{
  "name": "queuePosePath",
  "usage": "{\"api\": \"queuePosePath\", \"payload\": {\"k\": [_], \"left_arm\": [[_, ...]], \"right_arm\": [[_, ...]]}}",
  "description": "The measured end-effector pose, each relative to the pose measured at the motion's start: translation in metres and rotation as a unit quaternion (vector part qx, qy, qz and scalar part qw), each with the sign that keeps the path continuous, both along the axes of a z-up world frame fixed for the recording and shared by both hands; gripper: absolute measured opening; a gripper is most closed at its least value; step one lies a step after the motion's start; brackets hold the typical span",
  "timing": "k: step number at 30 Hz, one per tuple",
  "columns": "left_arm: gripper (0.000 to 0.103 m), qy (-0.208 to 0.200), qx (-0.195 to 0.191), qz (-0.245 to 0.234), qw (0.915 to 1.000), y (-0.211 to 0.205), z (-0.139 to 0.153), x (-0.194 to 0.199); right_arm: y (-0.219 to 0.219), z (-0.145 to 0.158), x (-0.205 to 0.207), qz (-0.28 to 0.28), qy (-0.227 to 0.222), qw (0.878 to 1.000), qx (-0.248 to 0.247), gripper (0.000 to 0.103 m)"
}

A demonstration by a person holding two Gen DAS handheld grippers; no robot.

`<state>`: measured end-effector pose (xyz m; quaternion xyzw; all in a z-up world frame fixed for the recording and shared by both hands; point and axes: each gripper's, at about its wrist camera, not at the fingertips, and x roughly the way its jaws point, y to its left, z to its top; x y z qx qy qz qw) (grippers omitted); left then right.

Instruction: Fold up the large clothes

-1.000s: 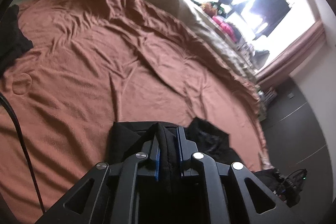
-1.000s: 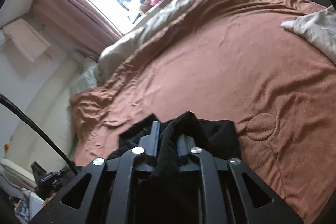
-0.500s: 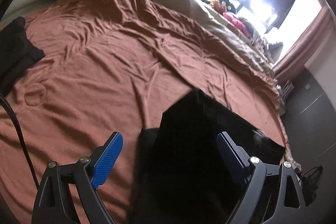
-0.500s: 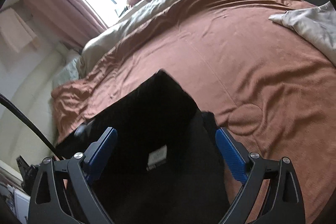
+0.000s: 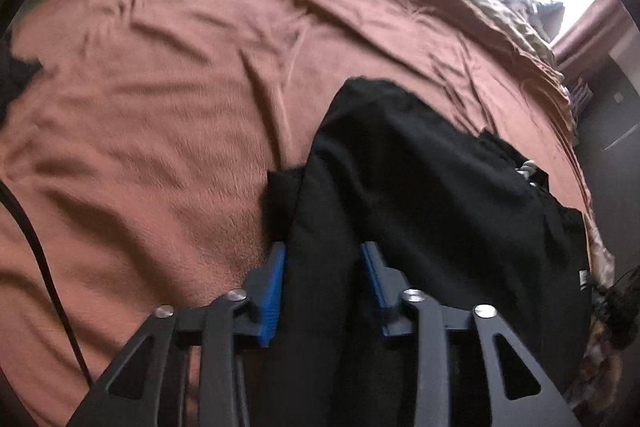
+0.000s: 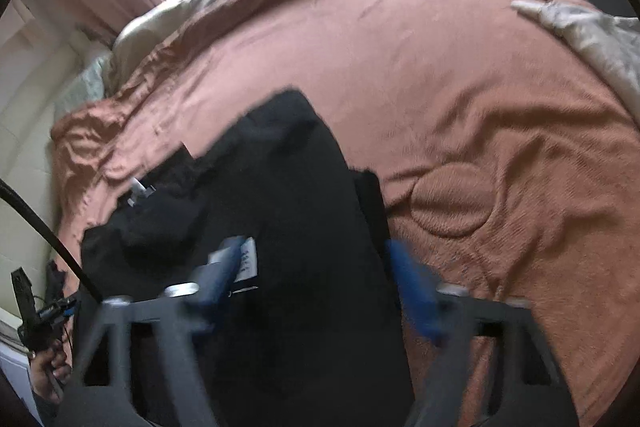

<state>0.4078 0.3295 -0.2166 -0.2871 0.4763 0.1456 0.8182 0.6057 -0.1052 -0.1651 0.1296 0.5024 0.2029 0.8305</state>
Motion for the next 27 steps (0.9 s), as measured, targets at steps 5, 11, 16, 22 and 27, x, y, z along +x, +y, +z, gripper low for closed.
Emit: {"api": "queuePosePath", "payload": {"k": [5, 11, 16, 22, 27], "left_arm": [[0.007, -0.013, 0.016, 0.006, 0.9998, 0.005, 0.007, 0.001], [0.006, -0.017, 0.037, -0.005, 0.9992, 0.001, 0.020, 0.010], [0.015, -0.021, -0.003, 0.012, 0.9997, 0.011, 0.028, -0.006], [0.054, -0.041, -0.019, 0.018, 0.9988, 0.003, 0.038, -0.049], [0.056, -0.039, -0.034, 0.030, 0.9982, -0.004, 0.032, -0.086]], "right_arm": [[-0.007, 0.001, 0.008, -0.025, -0.020, 0.999, -0.009, 0.011], [-0.012, 0.004, 0.003, -0.040, -0.035, 0.999, -0.009, 0.009], [-0.028, 0.014, -0.020, -0.068, -0.029, 0.997, -0.003, 0.010], [-0.030, 0.039, -0.057, -0.035, -0.034, 0.999, -0.006, 0.051], [-0.028, 0.060, -0.088, -0.010, -0.045, 0.999, 0.006, 0.058]]}}
